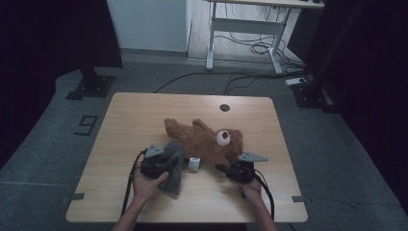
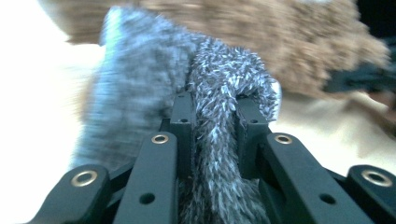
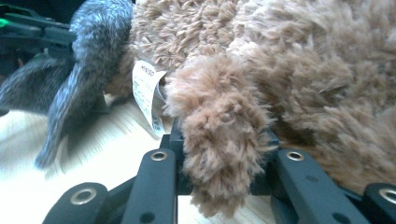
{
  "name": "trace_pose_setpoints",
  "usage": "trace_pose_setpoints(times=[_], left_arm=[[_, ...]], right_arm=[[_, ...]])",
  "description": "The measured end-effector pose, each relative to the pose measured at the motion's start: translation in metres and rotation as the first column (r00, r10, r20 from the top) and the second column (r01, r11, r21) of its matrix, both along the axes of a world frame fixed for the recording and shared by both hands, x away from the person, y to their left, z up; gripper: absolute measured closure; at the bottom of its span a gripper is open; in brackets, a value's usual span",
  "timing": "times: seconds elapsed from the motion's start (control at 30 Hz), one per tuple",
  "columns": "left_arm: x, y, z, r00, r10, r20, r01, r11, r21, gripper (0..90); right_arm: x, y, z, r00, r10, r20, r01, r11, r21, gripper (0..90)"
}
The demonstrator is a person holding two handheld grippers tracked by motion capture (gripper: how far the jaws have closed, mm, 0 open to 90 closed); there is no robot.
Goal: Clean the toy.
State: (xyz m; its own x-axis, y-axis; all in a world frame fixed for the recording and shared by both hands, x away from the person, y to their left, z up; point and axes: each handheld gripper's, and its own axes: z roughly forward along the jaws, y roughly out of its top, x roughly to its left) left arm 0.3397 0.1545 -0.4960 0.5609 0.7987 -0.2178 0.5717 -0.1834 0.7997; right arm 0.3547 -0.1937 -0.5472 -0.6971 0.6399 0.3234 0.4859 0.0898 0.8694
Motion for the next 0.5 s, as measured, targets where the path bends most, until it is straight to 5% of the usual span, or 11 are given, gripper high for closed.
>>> trace_pose_setpoints(times=[0.13,0.23,0.5], left_arm=[[0.003,0.023,0.002,0.9974,0.072,-0.005,-0.072,0.9972,-0.019,72.8],[0.003,0.026,0.008,0.9968,0.08,0.005,-0.08,0.9963,-0.031,72.7],[0.01,-0.027,0.041,0.9953,-0.037,0.09,0.039,0.999,-0.023,72.5]], right_arm=[[0.0,0.0,0.0,1.0,-0.001,0.0,0.001,1.0,0.003,69.4],[0.0,0.001,0.0,1.0,-0.002,0.001,0.002,1.0,0.005,69.4],[-0.001,0.003,0.003,0.9999,-0.005,0.012,0.005,1.0,-0.009,69.3]])
